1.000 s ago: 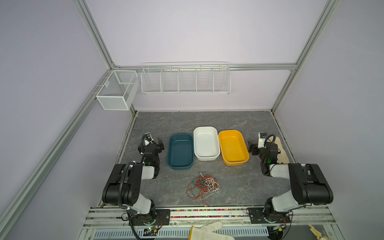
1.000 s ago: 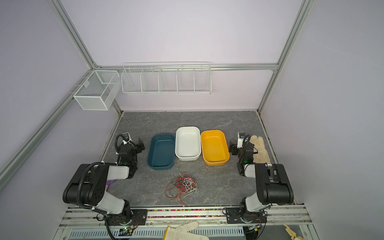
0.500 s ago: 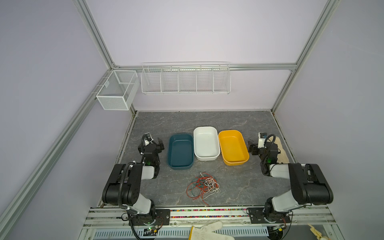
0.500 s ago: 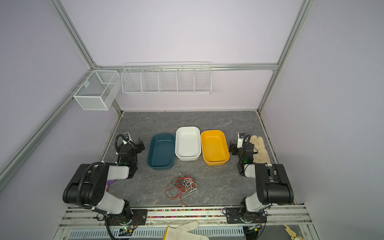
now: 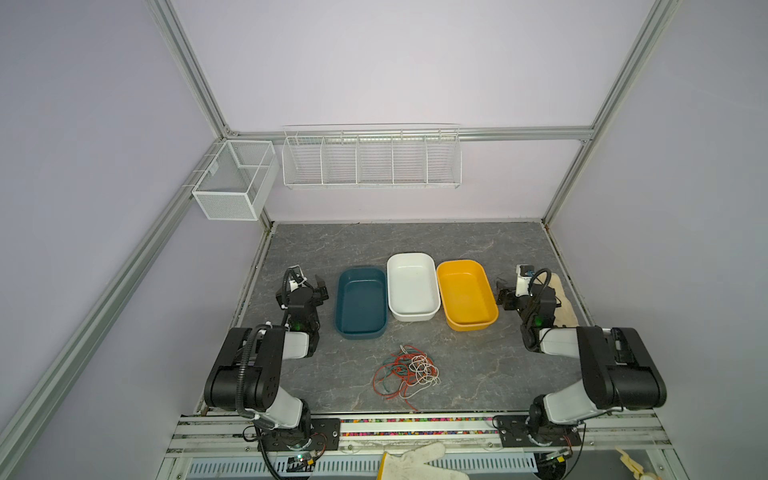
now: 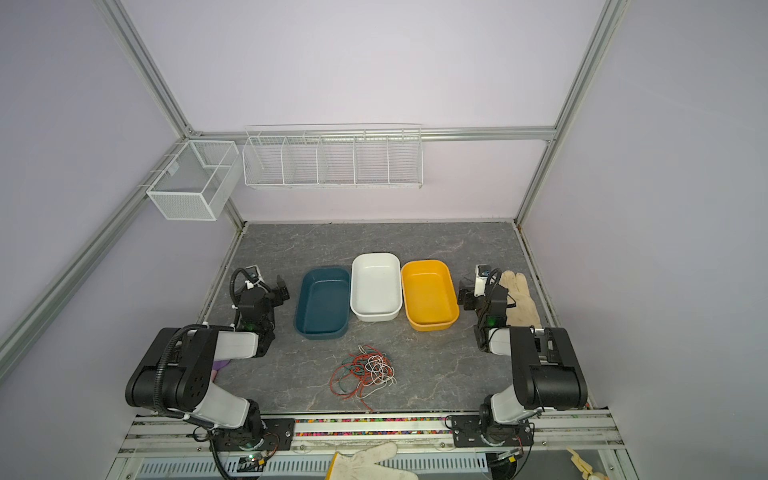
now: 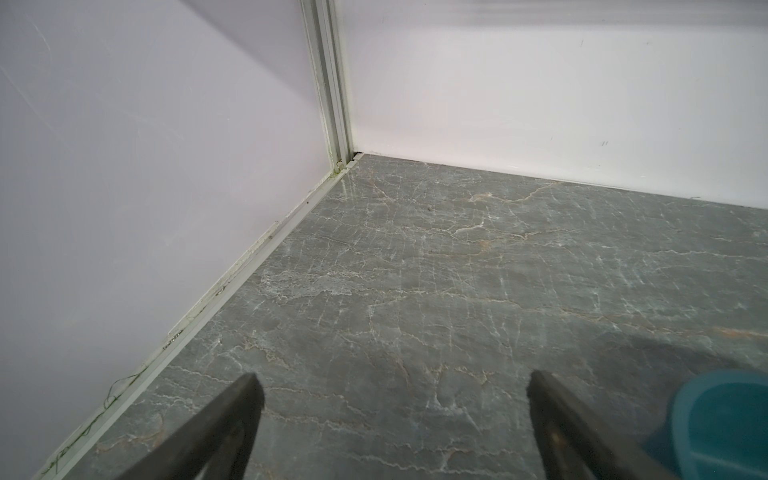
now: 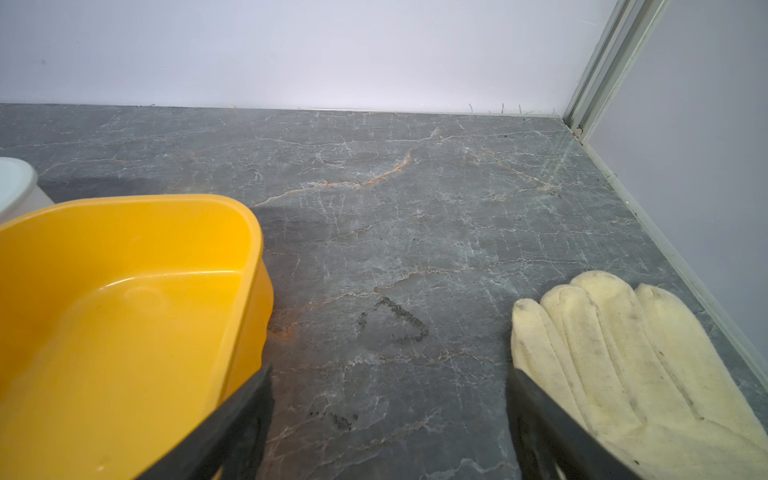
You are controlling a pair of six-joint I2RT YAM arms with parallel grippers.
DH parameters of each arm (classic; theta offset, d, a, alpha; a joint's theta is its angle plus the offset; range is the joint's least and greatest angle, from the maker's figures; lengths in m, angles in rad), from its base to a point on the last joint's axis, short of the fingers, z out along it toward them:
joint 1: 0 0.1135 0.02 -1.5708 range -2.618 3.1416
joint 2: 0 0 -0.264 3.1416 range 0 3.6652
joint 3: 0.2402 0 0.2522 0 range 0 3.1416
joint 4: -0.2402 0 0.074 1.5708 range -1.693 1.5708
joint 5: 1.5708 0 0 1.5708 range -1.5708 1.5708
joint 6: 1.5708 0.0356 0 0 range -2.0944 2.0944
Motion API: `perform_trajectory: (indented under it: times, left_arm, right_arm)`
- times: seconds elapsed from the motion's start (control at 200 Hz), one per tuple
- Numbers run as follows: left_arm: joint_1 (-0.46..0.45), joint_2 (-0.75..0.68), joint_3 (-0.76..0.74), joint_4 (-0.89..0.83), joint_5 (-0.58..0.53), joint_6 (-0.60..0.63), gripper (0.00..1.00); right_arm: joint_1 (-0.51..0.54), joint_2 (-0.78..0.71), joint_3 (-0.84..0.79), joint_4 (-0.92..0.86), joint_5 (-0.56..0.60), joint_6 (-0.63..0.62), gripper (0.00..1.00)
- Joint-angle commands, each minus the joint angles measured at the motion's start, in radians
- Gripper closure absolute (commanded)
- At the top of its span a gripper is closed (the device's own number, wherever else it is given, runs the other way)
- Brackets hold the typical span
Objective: Untangle the cables
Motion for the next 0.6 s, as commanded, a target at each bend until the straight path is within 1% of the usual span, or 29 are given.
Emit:
perform_trajectory:
  times: [0.0,0.1,0.19,0.25,0.345,0.425,0.465,0.49,0.515,0.555,0.595]
  left_arm:
    - [0.007,0.011,-0.005,0.021,0.005,0.013,0.01]
    - [0.007,0.010,-0.003,0.017,0.006,0.012,0.01]
    - [0.007,0.010,-0.004,0.018,0.006,0.013,0.01]
    - [0.007,0.011,-0.004,0.019,0.007,0.011,0.01]
    - [0.012,0.010,0.003,0.007,0.002,0.000,0.01]
    - [0.016,0.007,0.001,0.007,0.006,-0.003,0.01]
    - [0.016,-0.001,0.000,0.014,-0.024,-0.003,0.01]
    - [0.016,-0.035,0.006,-0.033,-0.036,-0.014,0.01]
    - [0.016,-0.075,0.018,-0.095,-0.040,-0.021,0.01]
    - [0.016,-0.141,0.054,-0.213,-0.045,-0.021,0.01]
    - [0.016,-0.202,0.106,-0.338,-0.051,-0.027,0.01]
  right_arm:
    - [-0.007,0.006,-0.015,0.031,-0.009,-0.020,0.12]
    - [-0.002,-0.007,-0.002,0.019,-0.001,-0.021,0.12]
    - [0.000,-0.086,0.084,-0.217,-0.023,-0.032,0.12]
    - [0.005,-0.126,0.115,-0.294,-0.044,-0.050,0.12]
    - [0.053,-0.225,0.100,-0.337,0.016,-0.058,0.12]
    - [0.096,-0.339,0.078,-0.353,0.026,-0.034,0.12]
    - [0.131,-0.389,0.084,-0.380,0.071,-0.017,0.12]
    - [0.158,-0.424,0.095,-0.421,0.106,0.009,0.12]
    - [0.167,-0.447,0.108,-0.448,0.110,0.026,0.12]
    - [0.172,-0.489,0.126,-0.494,0.078,0.081,0.12]
    - [0.170,-0.529,0.142,-0.520,0.015,0.155,0.12]
